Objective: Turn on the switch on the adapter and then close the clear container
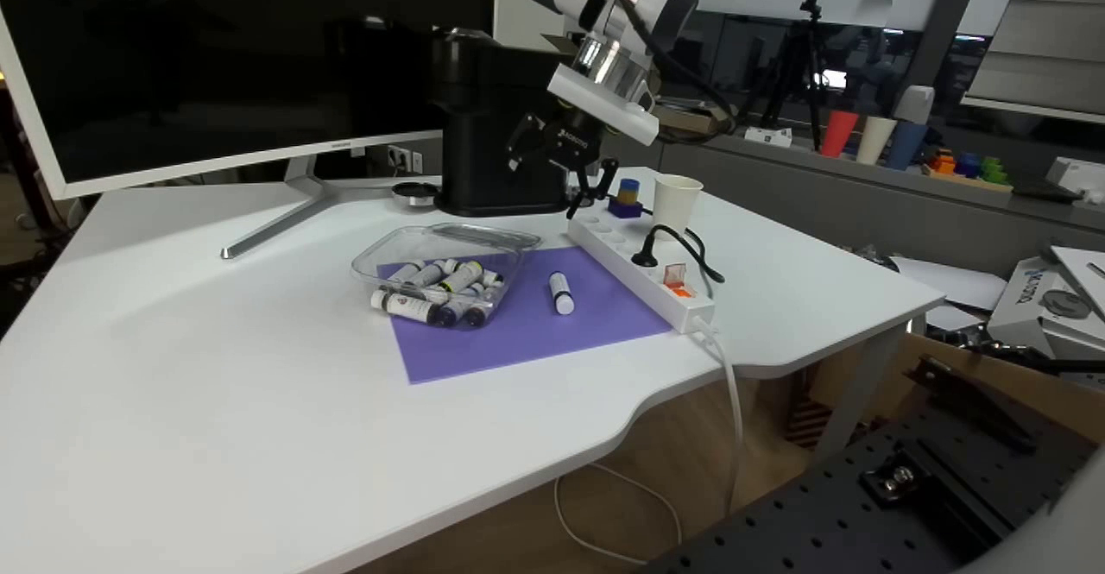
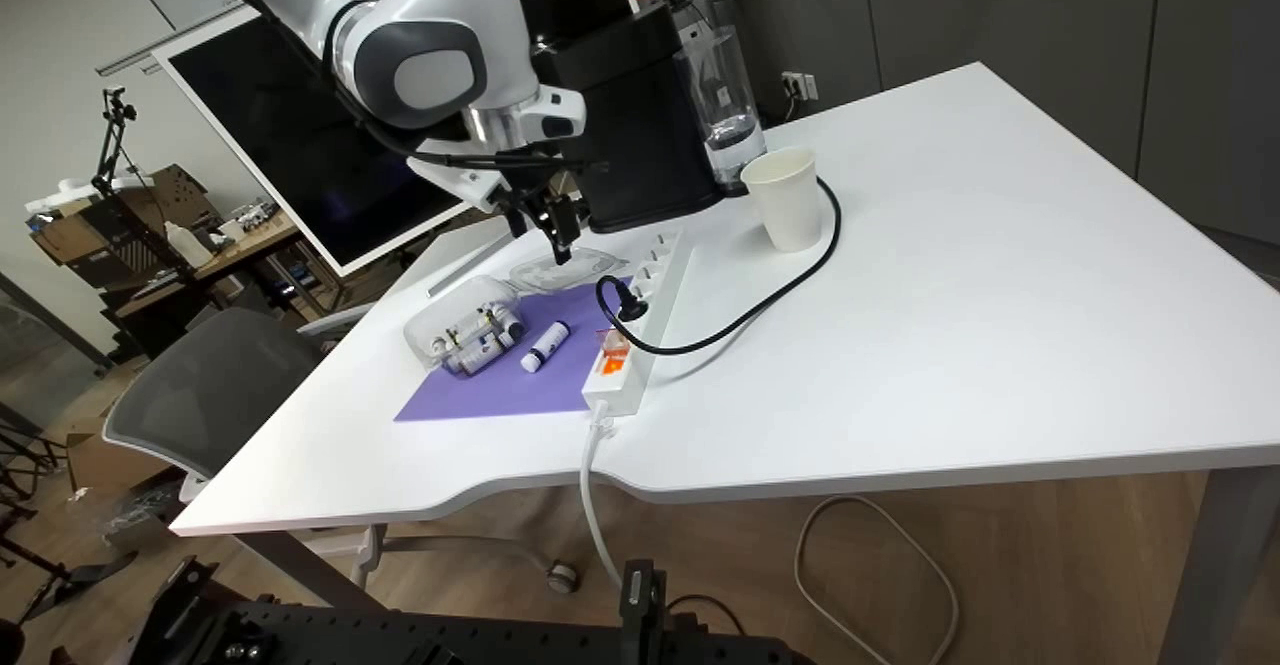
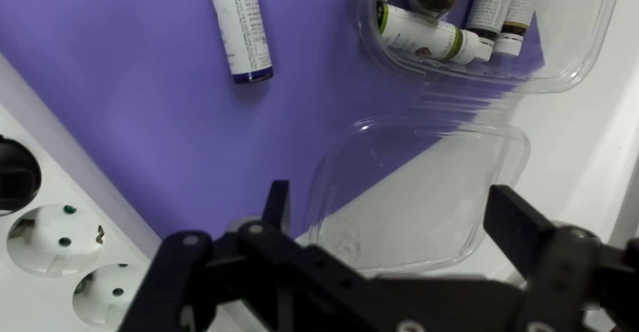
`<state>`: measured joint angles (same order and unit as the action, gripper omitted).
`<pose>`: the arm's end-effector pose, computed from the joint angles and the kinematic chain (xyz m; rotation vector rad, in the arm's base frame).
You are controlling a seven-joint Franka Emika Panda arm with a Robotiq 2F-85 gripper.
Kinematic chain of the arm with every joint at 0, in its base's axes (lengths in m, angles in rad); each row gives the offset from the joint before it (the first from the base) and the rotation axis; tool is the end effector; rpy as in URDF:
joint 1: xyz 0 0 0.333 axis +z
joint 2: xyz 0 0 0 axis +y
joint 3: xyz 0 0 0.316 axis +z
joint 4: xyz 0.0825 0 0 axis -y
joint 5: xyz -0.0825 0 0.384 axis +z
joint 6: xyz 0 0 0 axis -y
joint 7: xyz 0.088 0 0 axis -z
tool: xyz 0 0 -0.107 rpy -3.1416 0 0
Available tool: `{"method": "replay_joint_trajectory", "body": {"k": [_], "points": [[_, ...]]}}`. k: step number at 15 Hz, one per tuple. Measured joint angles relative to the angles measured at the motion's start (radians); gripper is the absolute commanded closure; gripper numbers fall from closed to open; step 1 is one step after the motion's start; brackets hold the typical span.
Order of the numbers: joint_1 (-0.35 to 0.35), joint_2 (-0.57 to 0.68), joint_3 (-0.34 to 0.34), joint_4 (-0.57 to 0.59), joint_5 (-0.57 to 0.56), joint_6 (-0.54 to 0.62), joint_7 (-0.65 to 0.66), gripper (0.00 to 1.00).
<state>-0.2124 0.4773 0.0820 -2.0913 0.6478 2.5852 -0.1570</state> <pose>0.5764 -0.0866 0.1908 -2.6674 0.7341 -0.0880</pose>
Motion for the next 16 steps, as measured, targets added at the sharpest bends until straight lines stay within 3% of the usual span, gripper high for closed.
{"method": "replay_joint_trajectory", "body": {"k": [11, 16], "points": [[-0.005, 0.104, 0.019, 0.001, 0.103, 0.095, -0.03, 0.0], [-0.049, 0.146, 0.09, 0.023, 0.237, 0.112, -0.146, 0.0]]}}
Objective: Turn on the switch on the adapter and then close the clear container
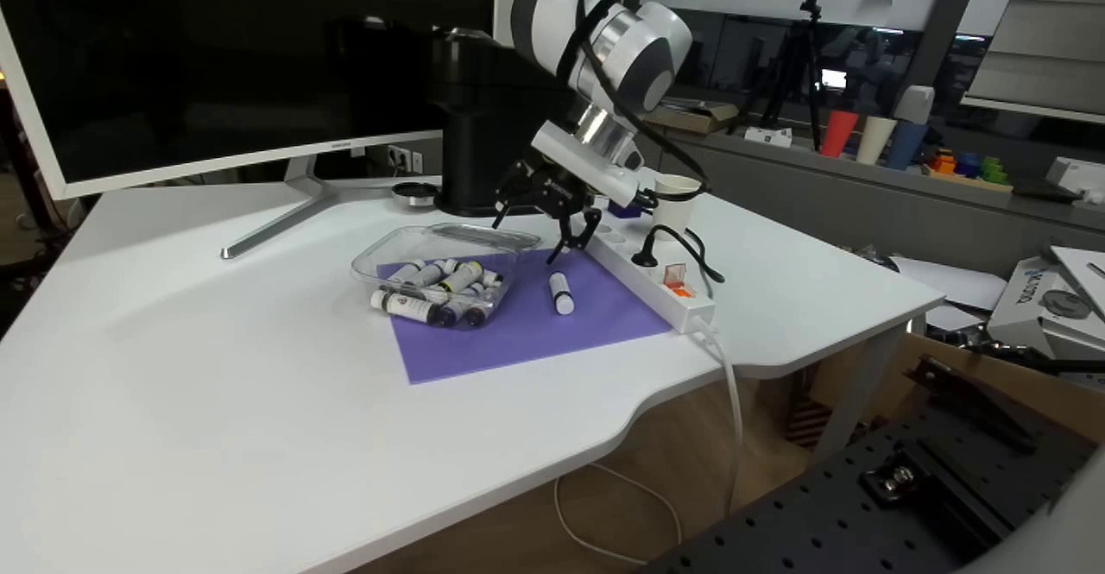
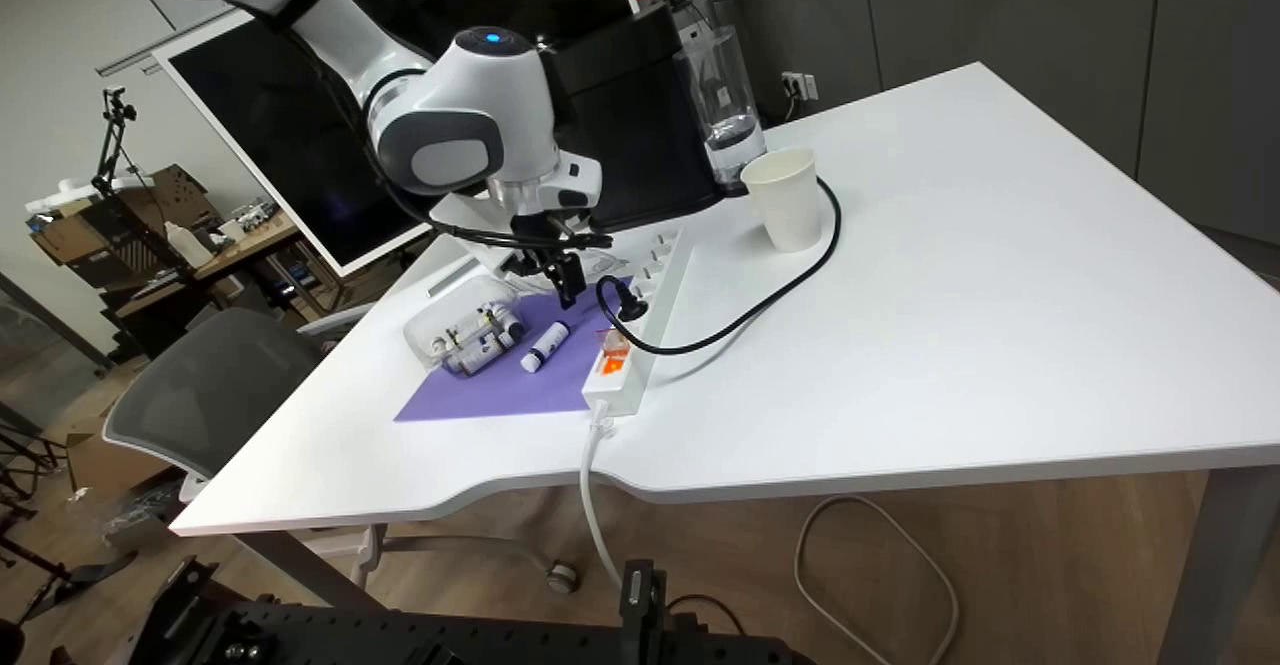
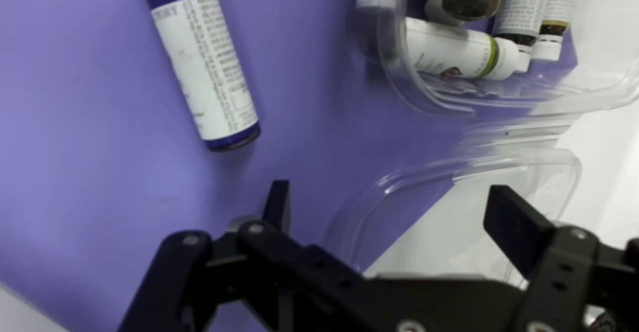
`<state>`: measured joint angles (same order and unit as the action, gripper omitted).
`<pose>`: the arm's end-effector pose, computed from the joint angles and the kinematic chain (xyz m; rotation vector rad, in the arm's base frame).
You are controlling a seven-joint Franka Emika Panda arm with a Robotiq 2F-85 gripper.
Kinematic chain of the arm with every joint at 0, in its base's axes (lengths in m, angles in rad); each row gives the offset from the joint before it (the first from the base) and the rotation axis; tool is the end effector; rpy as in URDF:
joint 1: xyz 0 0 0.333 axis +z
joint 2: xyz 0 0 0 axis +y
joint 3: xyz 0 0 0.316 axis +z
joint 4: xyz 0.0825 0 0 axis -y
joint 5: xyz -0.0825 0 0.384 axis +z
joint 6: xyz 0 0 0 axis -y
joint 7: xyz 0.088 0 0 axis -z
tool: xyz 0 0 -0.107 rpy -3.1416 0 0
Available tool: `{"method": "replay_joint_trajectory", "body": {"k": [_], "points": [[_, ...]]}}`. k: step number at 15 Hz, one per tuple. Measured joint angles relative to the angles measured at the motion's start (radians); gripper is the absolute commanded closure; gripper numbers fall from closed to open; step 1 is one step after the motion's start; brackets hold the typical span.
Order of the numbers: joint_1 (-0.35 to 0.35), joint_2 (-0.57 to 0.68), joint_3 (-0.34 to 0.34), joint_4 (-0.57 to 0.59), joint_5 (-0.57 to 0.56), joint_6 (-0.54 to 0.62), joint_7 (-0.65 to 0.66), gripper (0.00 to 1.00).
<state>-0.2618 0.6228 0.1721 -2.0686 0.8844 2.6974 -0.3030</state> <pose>0.5670 -0.0742 0.1224 -2.5450 0.8326 -0.0982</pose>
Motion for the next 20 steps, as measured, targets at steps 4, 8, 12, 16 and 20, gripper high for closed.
{"method": "replay_joint_trajectory", "body": {"k": [4, 8, 12, 16, 20], "points": [[-0.056, 0.019, 0.063, 0.023, 0.146, -0.001, -0.158, 0.0], [-0.115, 0.042, 0.111, 0.044, 0.238, -0.008, -0.279, 0.0], [-0.156, 0.068, 0.135, 0.065, 0.288, -0.035, -0.354, 0.0], [-0.138, 0.088, 0.094, 0.099, 0.411, -0.131, -0.47, 0.0], [-0.091, 0.101, 0.0, 0.135, 0.55, -0.299, -0.611, 0.0]]}}
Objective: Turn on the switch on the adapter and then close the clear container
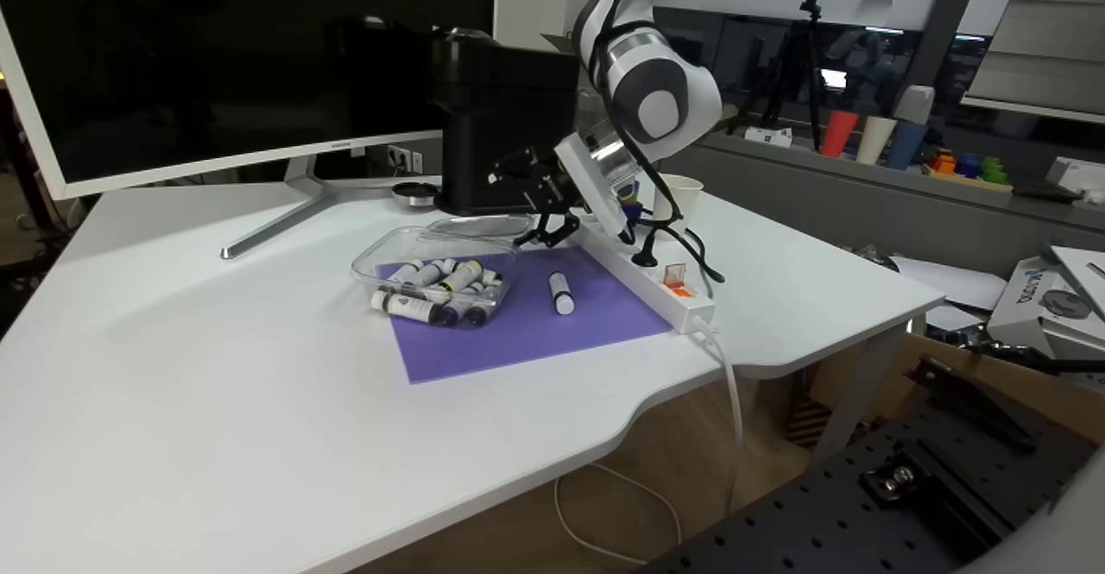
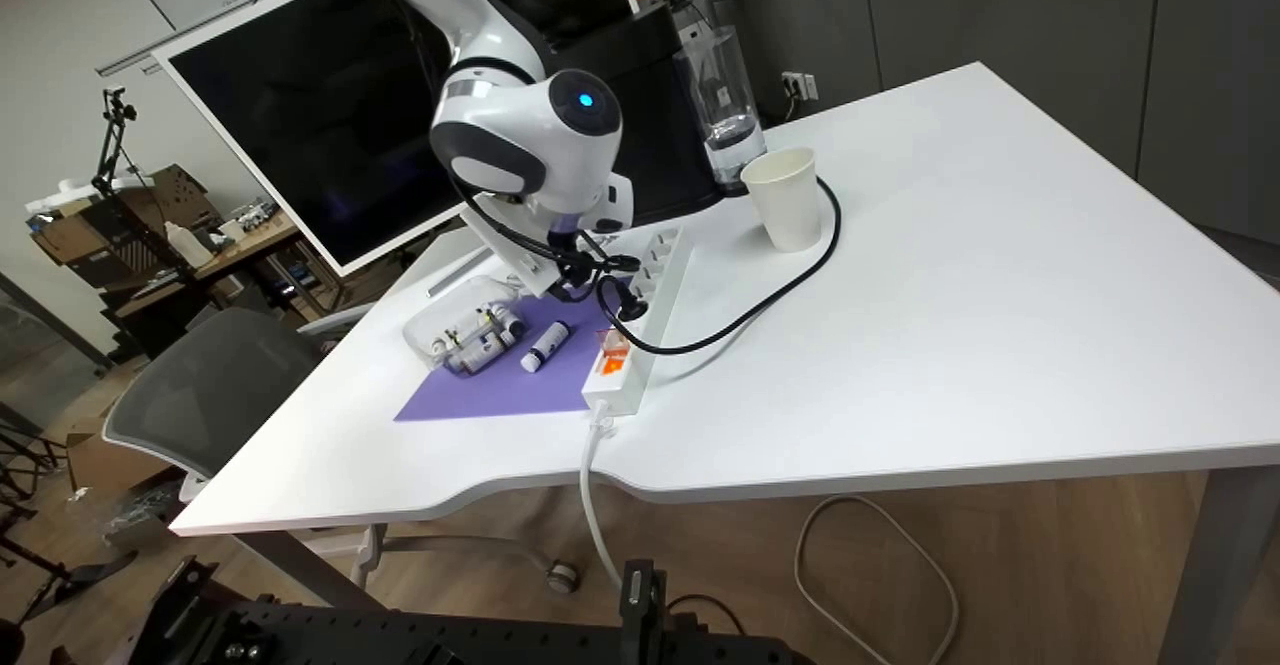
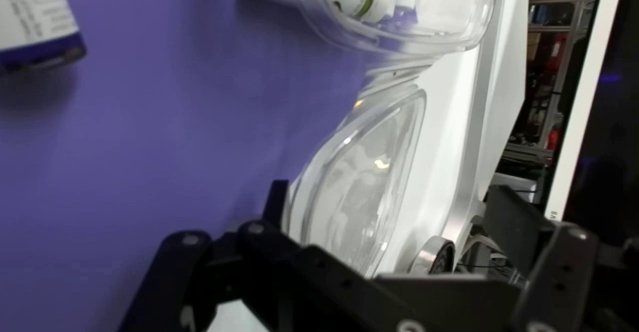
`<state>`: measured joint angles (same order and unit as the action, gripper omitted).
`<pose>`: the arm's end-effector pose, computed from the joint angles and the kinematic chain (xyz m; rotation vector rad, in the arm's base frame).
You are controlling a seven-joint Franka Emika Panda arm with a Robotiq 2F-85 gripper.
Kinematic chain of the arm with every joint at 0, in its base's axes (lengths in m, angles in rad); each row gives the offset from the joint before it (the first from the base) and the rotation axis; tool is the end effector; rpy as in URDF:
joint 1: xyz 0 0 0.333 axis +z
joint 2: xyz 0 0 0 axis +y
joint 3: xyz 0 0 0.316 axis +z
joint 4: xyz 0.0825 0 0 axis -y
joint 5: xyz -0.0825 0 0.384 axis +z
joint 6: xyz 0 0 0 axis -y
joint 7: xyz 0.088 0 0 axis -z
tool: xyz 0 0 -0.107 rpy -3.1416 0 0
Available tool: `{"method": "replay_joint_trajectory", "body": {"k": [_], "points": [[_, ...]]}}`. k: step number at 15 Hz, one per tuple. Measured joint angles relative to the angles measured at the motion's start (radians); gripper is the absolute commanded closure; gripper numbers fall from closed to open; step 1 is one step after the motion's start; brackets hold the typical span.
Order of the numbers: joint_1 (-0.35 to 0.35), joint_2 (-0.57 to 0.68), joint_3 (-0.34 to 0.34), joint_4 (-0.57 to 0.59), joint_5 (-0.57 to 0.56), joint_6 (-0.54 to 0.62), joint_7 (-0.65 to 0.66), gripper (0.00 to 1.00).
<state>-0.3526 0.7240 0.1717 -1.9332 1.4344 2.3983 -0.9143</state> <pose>0.5812 -0.0968 0.0975 -2.1562 0.6330 -0.3063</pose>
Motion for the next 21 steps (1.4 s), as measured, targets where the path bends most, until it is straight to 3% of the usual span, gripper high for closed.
{"method": "replay_joint_trajectory", "body": {"k": [5, 11, 21], "points": [[0.053, 0.0, -0.106, 0.013, 0.093, -0.18, -0.15, 0.0], [0.092, -0.024, -0.184, 0.009, 0.102, -0.365, -0.286, 0.0], [0.14, -0.115, -0.253, -0.029, 0.075, -0.513, -0.405, 0.0]]}}
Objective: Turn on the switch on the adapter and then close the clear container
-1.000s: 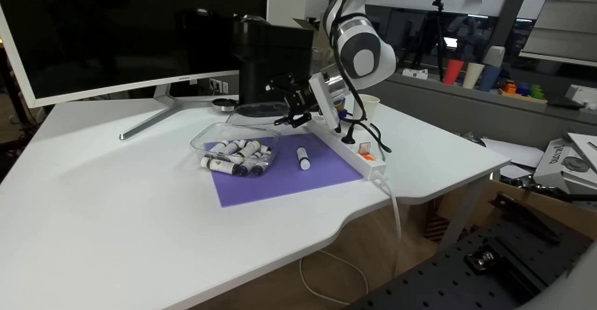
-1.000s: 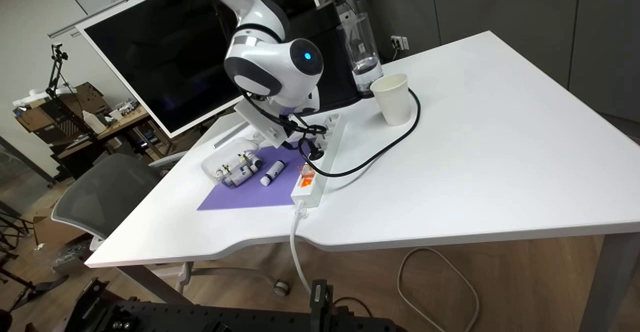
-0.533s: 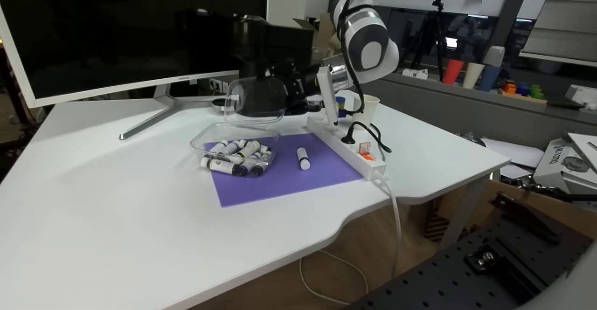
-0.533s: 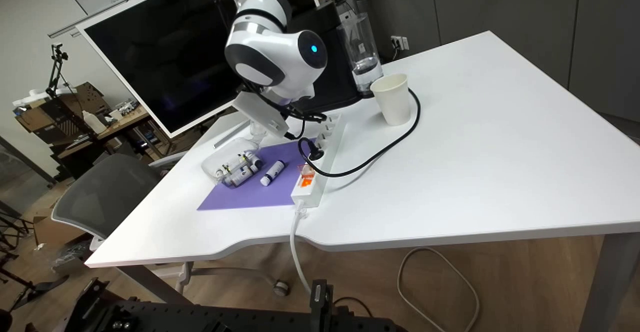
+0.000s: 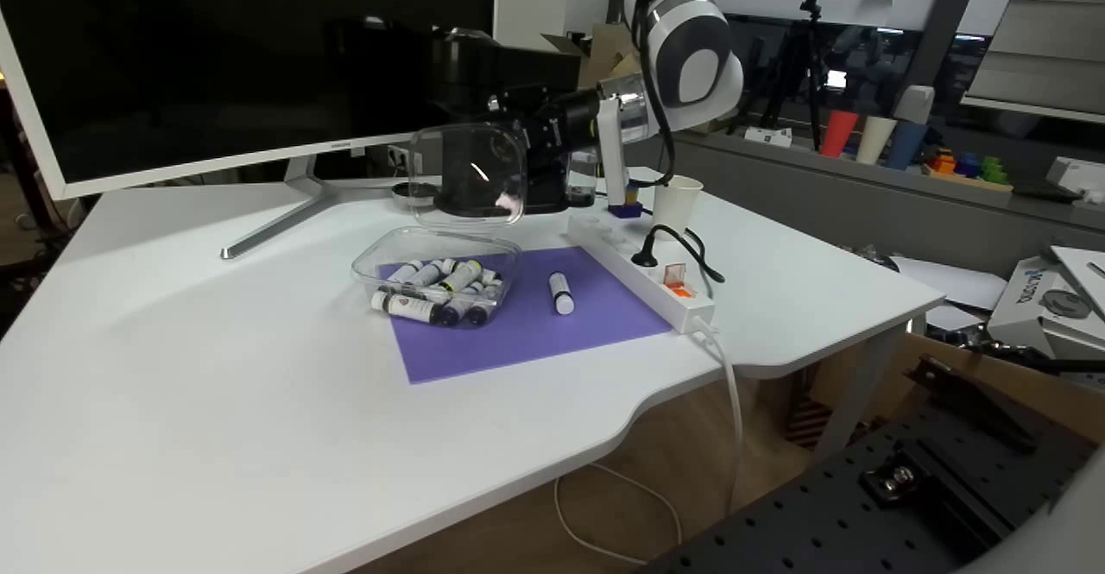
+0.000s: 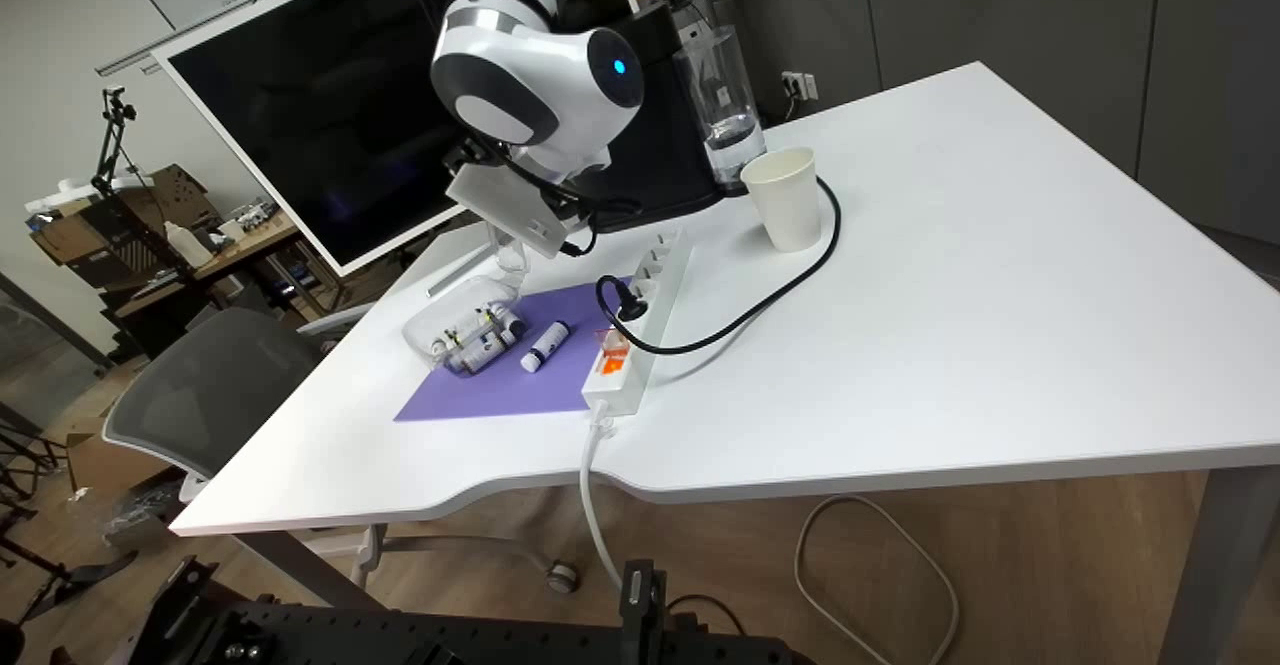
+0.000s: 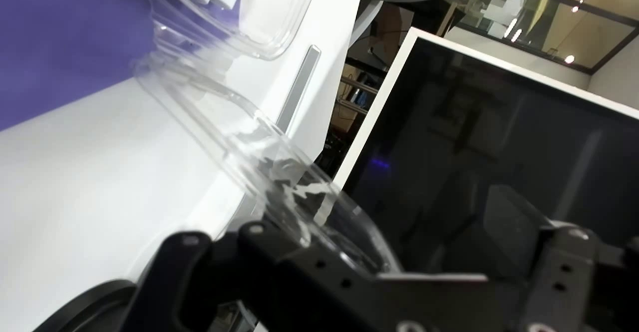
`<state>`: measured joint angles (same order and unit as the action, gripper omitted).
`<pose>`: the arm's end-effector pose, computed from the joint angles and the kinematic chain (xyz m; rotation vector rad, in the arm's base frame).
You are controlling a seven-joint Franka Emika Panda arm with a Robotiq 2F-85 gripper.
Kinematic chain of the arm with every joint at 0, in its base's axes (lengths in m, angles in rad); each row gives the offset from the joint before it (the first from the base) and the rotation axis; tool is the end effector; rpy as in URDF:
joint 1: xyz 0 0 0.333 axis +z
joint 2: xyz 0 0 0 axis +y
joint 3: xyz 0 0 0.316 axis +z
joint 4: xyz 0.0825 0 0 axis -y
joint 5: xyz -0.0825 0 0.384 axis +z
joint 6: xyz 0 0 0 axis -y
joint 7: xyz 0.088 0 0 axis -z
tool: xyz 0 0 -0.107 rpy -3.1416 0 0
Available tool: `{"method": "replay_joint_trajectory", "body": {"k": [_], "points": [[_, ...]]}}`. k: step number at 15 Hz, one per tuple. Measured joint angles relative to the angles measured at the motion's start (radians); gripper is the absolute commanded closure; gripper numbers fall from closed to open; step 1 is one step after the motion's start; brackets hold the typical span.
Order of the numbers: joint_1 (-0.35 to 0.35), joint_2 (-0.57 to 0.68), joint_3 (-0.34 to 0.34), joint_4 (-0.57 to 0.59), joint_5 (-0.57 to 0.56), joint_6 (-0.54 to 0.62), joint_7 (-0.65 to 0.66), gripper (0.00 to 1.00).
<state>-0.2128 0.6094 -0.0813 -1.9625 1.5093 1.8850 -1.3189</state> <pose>0.5802 -0.0973 0.1629 -1.9455 0.0500 -0.5084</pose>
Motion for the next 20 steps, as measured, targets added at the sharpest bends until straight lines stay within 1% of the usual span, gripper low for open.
{"method": "replay_joint_trajectory", "body": {"k": [7, 14, 17, 20], "points": [[0.049, -0.048, -0.011, -0.041, -0.112, -0.001, -0.031, 0.0], [0.08, -0.155, -0.012, -0.13, -0.27, 0.008, -0.062, 0.0], [0.098, -0.202, -0.012, -0.174, -0.325, 0.073, -0.062, 0.0], [0.133, -0.258, -0.009, -0.228, -0.348, 0.235, -0.062, 0.0]]}}
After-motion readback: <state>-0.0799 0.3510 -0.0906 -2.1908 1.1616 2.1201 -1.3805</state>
